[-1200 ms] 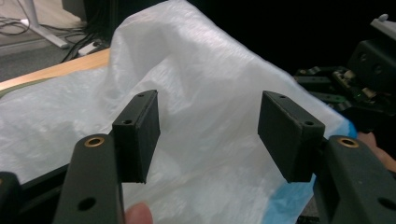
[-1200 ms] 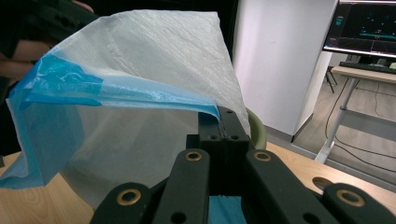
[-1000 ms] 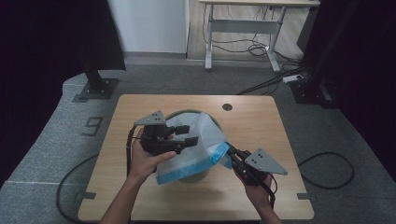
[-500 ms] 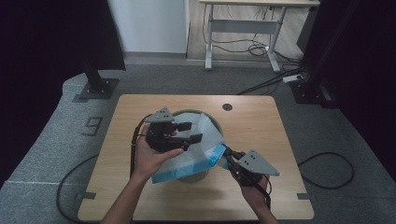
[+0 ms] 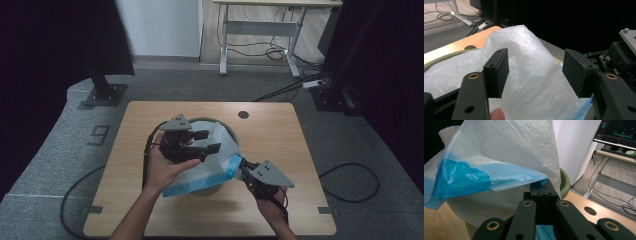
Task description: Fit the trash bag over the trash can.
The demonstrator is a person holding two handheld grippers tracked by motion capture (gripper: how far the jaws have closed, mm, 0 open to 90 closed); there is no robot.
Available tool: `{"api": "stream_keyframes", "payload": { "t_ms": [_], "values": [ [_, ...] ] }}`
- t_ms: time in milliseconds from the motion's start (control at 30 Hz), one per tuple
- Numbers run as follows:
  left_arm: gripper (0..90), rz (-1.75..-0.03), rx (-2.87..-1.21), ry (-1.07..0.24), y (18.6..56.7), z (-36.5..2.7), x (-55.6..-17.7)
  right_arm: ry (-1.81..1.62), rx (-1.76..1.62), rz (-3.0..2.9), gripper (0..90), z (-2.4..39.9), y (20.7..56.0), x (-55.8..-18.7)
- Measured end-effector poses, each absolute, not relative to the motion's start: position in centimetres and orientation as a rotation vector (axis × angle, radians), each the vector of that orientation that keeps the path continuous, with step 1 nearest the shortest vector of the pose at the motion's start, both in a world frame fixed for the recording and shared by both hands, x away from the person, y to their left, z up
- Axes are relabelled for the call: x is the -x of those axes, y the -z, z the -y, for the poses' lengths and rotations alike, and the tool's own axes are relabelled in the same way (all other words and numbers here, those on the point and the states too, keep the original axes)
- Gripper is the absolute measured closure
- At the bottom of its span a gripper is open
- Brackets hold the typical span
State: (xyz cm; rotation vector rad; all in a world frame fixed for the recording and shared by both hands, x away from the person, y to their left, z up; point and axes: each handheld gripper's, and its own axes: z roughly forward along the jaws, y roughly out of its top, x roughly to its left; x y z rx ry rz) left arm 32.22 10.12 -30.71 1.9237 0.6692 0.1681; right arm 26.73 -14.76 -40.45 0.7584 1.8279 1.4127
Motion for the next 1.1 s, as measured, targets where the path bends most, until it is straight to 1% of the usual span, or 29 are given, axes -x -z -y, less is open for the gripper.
{"api": "stream_keyframes", "payload": {
  "t_ms": [133, 200, 300, 333, 467, 567, 700, 900, 1100],
  "values": [
    [37.5, -0.693, -1.955, -0.199, 31.0, -9.7, -32.4, -1.417, -0.759, -1.825, 88.7, 14.8, 40.5, -26.7],
    [39.2, -0.709, -1.963, -0.201, 31.3, -9.8, -32.5, -1.421, -0.758, -1.821, 88.7, 14.8, 40.4, -26.6],
    [47.6, -0.716, -1.973, -0.19, 31.8, -9.9, -32.8, -1.426, -0.758, -1.818, 88.7, 15.0, 40.4, -26.6],
    [55.7, -0.714, -1.974, -0.18, 31.9, -9.9, -32.8, -1.427, -0.758, -1.817, 88.7, 15.0, 40.4, -26.5],
    [71.4, -0.711, -1.989, -0.16, 32.4, -9.8, -33.1, -1.43, -0.756, -1.812, 88.7, 15.1, 40.3, -26.5],
    [80.9, -0.72, -1.992, -0.162, 32.7, -9.8, -33.3, -1.433, -0.758, -1.806, 88.6, 15.2, 40.2, -26.5],
    [89.1, -0.736, -1.973, -0.147, 32.9, -10.2, -33.7, -1.437, -0.774, -1.79, 87.9, 15.9, 40.0, -26.7],
    [89.7, -0.76, -1.964, -0.128, 33.6, -10.3, -34.4, -1.455, -0.801, -1.785, 88.1, 16.7, 40.1, -26.8],
    [89.8, -0.764, -1.953, -0.171, 33.7, -10.3, -34.5, -1.466, -0.807, -1.777, 88.5, 17.3, 40.3, -26.6]
  ]
}}
